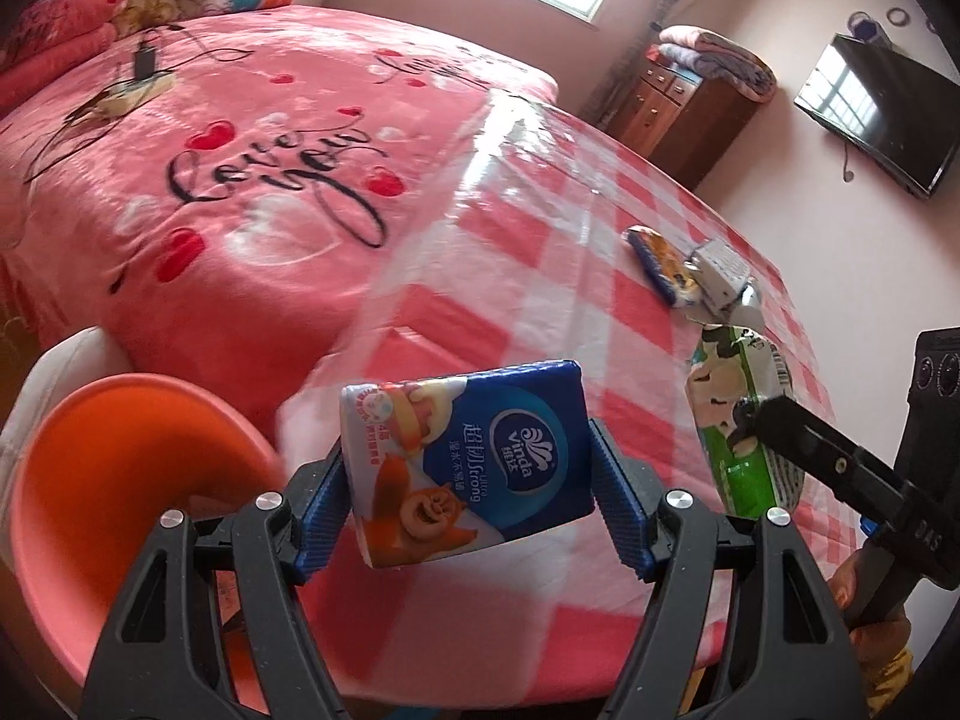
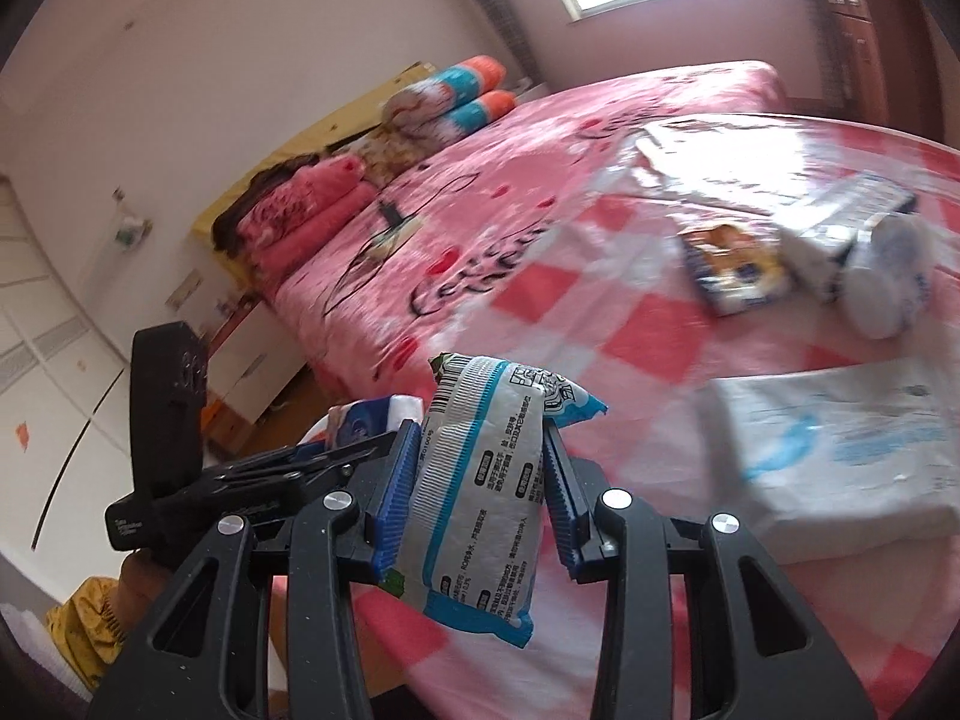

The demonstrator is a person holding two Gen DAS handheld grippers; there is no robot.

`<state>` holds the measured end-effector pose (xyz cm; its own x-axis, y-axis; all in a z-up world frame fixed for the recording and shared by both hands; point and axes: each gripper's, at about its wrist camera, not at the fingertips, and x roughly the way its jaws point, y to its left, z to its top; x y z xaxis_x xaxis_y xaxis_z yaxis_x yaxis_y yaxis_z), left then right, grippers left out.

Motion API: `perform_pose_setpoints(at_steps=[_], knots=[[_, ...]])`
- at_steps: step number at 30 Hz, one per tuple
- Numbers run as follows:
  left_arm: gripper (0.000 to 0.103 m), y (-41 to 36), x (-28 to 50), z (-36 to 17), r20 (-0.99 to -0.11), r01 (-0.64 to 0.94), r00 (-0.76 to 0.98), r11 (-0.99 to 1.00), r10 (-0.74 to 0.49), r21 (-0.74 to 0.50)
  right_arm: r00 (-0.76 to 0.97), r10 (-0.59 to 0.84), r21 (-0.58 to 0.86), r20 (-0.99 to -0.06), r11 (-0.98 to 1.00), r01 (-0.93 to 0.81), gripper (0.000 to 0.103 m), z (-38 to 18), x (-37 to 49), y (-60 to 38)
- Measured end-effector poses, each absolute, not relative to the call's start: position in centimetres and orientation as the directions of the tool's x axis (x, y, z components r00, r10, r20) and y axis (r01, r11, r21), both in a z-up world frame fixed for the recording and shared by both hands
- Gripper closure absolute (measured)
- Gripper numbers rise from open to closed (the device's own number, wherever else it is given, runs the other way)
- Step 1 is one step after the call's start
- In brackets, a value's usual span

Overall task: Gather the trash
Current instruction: 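Lift both packs and carry them toward the orange bucket, then open both tools over the orange bucket to drop the packs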

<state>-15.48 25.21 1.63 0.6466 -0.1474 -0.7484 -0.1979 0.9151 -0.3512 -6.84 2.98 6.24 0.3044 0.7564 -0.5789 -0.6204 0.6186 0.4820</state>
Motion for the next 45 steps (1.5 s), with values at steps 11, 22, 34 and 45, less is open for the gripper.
perform_pose_setpoints(at_steps=[11, 22, 34, 45], knots=[[0.030, 31.0, -20.5, 0.7, -0.773, -0.343, 0.633, 0.883, -0.036, -0.321, 0.138, 0.775, 0.464, -0.616, 0.499, -0.732, 0.062, 6.0, -10.5, 10.4], [0.030, 35.2, -23.4, -0.8, -0.792, -0.446, 0.610, 0.838, 0.028, -0.314, 0.053, 0.766, 0.421, -0.641, 0.409, -0.810, 0.064, 6.2, -12.6, 17.0], [0.030, 37.4, -24.3, -4.6, -0.821, -0.513, 0.570, 0.788, 0.016, -0.341, 0.110, 0.746, 0.403, -0.657, 0.471, -0.785, 0.055, 4.9, -11.1, 15.5], [0.018, 38.1, -24.1, -6.7, -0.865, -0.557, 0.501, 0.774, 0.022, -0.302, 0.209, 0.747, 0.439, -0.631, 0.566, -0.697, 0.015, 5.4, -8.1, 10.7]])
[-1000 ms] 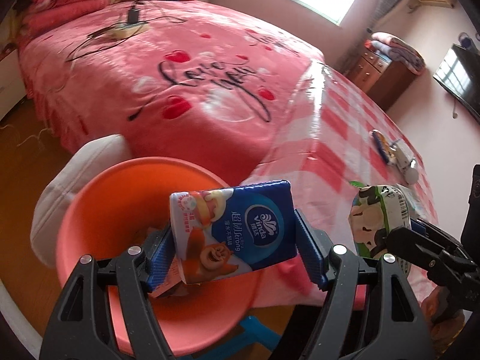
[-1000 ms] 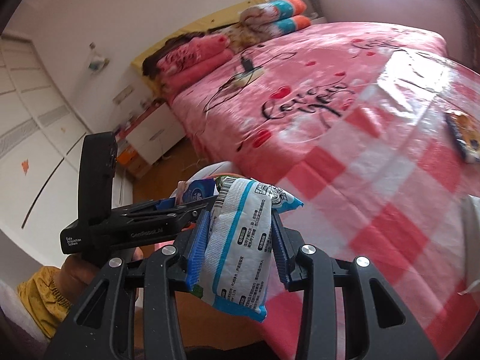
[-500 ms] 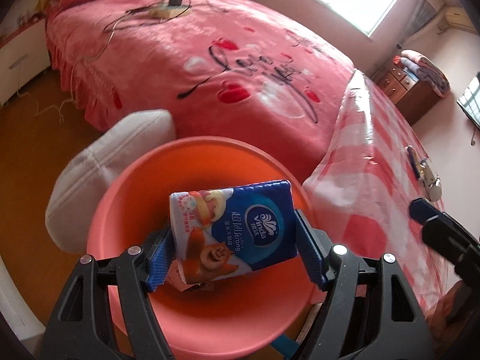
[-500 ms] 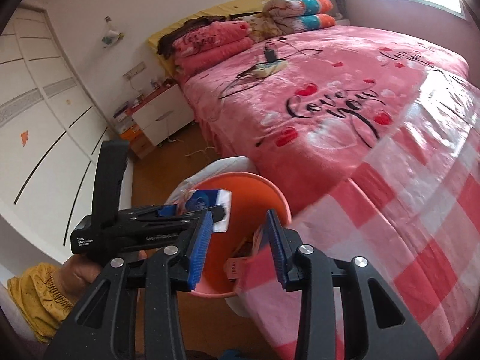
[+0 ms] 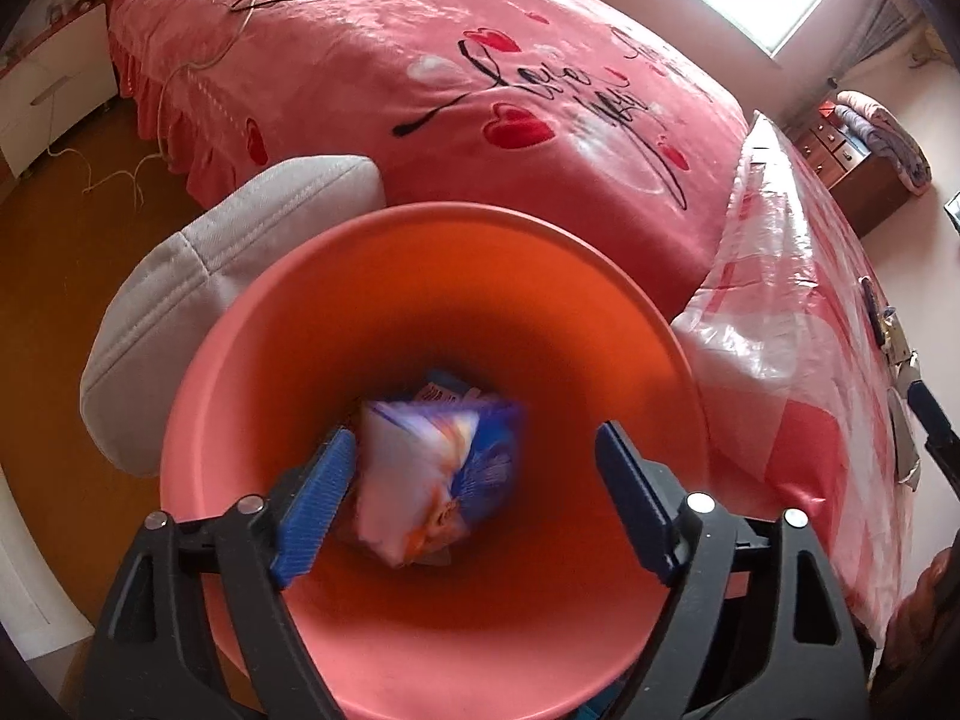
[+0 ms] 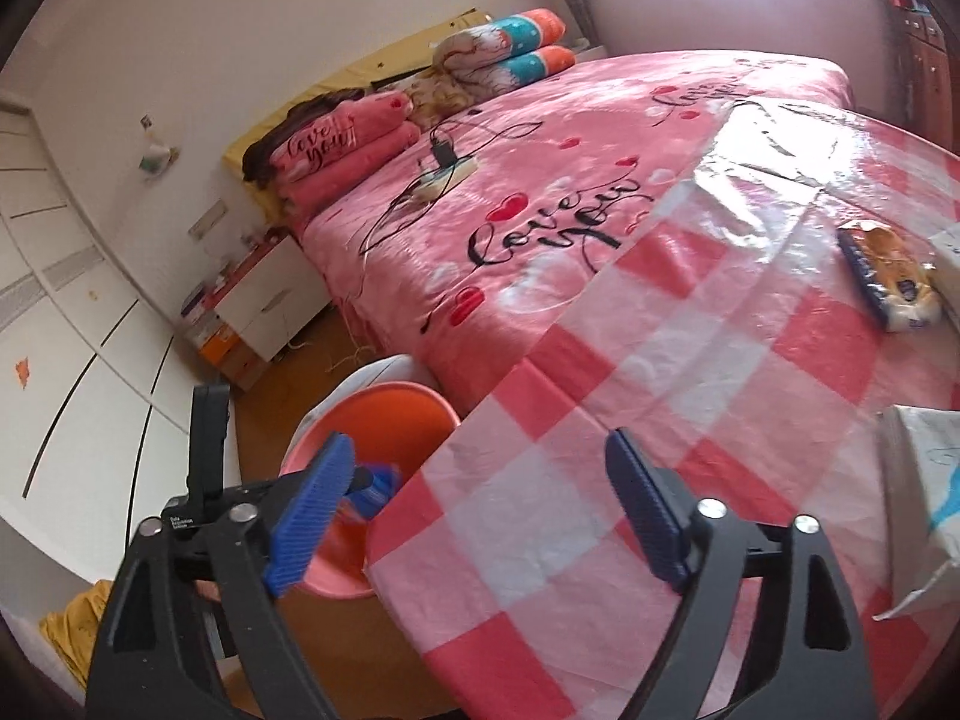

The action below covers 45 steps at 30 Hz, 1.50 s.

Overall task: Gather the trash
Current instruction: 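Open both tools over the orange bucket to drop the packs, then move both open tools back from the bucket to the trash pile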

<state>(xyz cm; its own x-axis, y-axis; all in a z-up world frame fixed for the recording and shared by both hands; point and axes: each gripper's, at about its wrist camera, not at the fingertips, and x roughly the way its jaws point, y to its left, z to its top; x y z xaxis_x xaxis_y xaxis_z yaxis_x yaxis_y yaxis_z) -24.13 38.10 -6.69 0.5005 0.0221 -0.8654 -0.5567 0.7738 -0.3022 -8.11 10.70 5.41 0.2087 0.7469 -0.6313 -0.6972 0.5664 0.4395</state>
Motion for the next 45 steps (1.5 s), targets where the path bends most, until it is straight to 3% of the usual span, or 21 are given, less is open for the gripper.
perform_pose_setpoints(at_steps=[15, 45], knots=[[0.015, 36.2, -23.2, -6.2, -0.881, -0.527, 0.472, 0.809, 0.023, -0.261, 0.264, 0.735, 0.437, -0.625, 0.609, -0.662, 0.012, 5.0, -8.0, 7.5], [0.015, 28.5, -19.3, 1.7, -0.833, -0.380, 0.548, 0.909, 0.070, -0.173, 0.380, 0.742, 0.447, -0.552, 0.648, -0.617, 0.008, 5.9, -7.1, -0.2]])
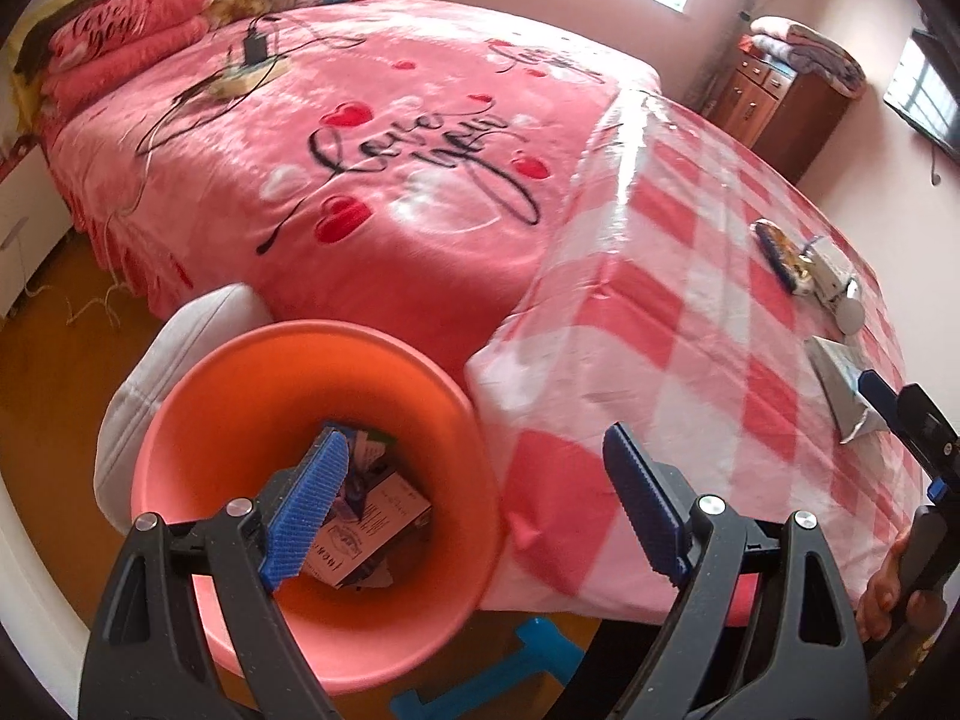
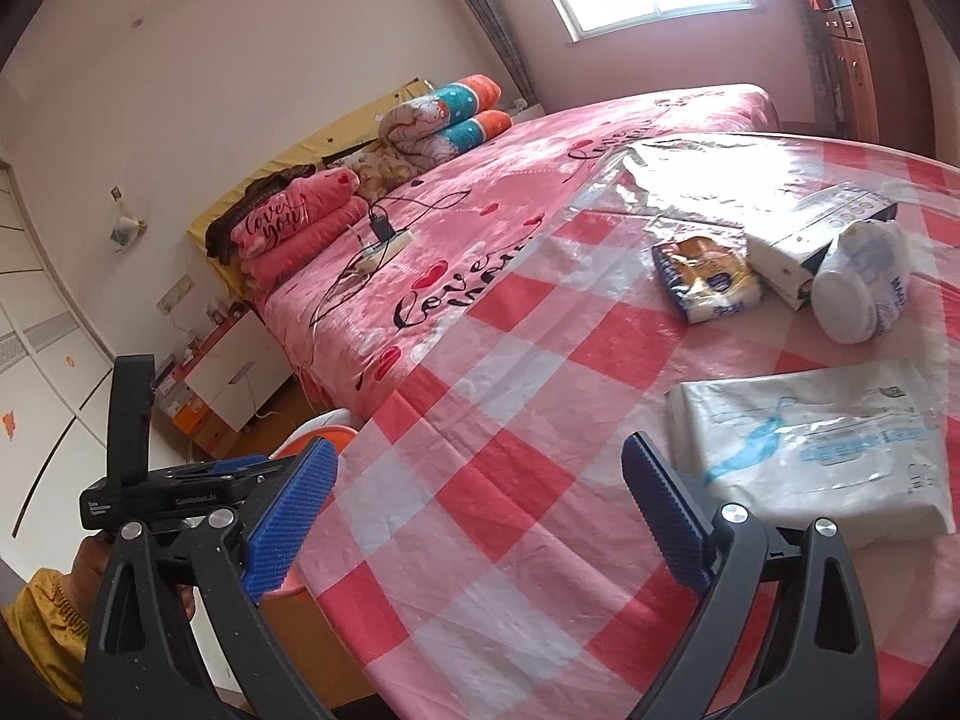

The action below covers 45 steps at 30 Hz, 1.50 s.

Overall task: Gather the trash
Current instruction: 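Move both open tools back from the bucket to the trash pile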

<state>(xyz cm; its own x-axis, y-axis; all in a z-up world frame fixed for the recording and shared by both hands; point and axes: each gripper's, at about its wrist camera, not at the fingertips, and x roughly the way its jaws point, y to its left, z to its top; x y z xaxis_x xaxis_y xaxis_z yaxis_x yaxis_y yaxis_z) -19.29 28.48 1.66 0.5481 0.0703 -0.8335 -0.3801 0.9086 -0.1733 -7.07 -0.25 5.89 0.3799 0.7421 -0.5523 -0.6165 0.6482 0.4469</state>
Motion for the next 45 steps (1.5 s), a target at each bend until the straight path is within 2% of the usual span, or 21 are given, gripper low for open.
perform_pose_setpoints(at_steps=[45], knots=[[0.015, 15.3, -13.5, 5.0, -0.818, -0.118, 0.575, 0.989, -0.008, -0.092, 0.510, 0.718, 0.526, -0.474, 0.695, -0.490, 0.008, 6.6, -4.5, -10.7]])
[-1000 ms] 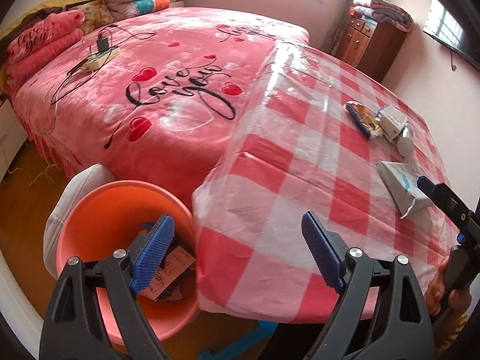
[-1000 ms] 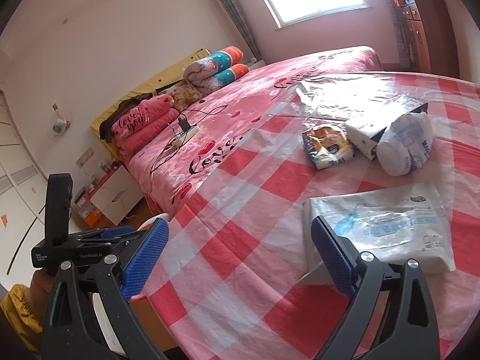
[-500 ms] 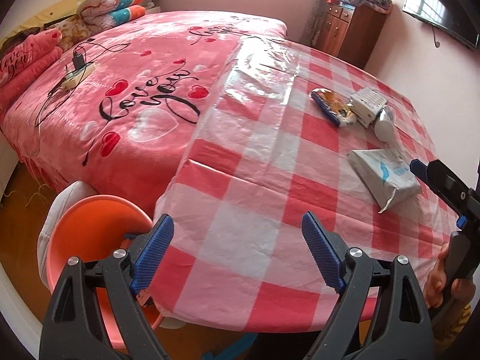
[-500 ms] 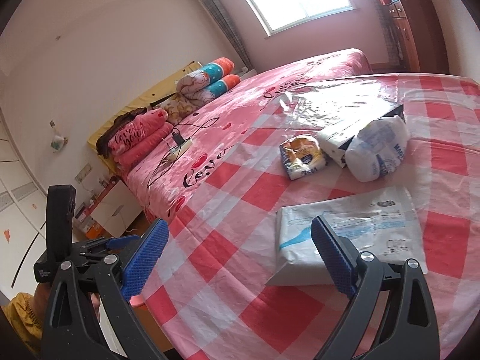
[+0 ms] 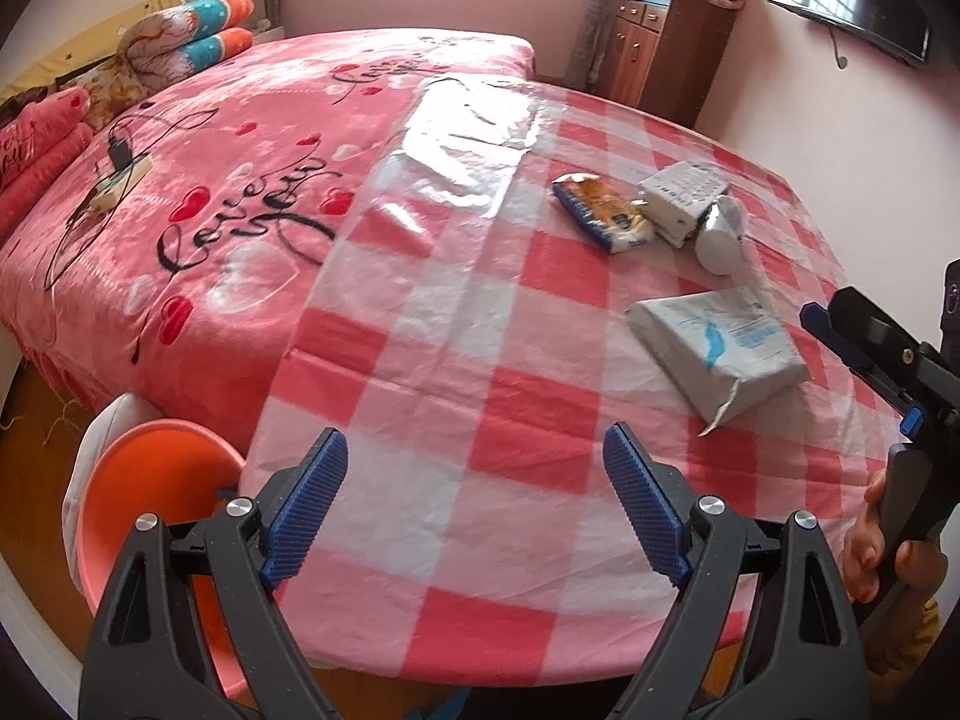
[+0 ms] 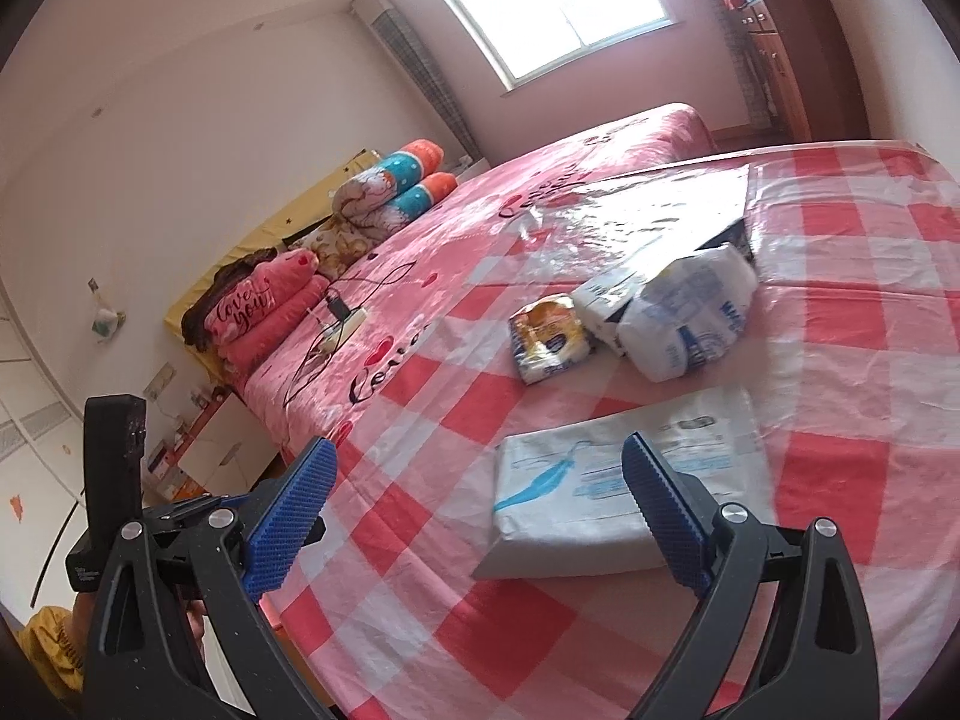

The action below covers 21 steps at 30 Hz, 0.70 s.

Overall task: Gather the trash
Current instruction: 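Move both open tools back from the bucket to the trash pile, then grasp the white milk carton with the left tool while the right tool reaches for the MAGICDAY bottle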

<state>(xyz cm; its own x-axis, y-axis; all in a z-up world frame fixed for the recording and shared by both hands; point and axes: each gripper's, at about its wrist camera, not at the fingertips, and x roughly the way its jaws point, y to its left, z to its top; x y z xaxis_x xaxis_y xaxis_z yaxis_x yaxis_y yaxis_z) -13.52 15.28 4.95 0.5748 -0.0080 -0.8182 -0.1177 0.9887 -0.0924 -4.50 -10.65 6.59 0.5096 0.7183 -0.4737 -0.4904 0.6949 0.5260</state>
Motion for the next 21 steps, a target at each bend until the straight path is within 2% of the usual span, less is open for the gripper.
perform_pose_setpoints(at_steps=[9, 15, 21], knots=[[0.015, 11.0, -9.4, 6.9, -0.783, -0.009, 0.620, 0.997, -0.057, -0.080, 0.578, 0.671, 0.557, -0.466, 0.729, -0.397, 0.008, 6.0, -2.6, -14.9], [0.015, 6.5, -5.2, 8.4, -0.757, 0.117, 0.646, 0.993, -0.096, -0.027, 0.633, 0.614, 0.594, -0.472, 0.752, -0.286, 0.008, 5.2, -0.8, -19.1], [0.015, 2.8, -1.4, 7.7, -0.762, 0.193, 0.639, 0.981, -0.103, 0.029, 0.671, 0.570, 0.622, -0.474, 0.756, -0.203, 0.008, 4.4, 0.2, -22.3]])
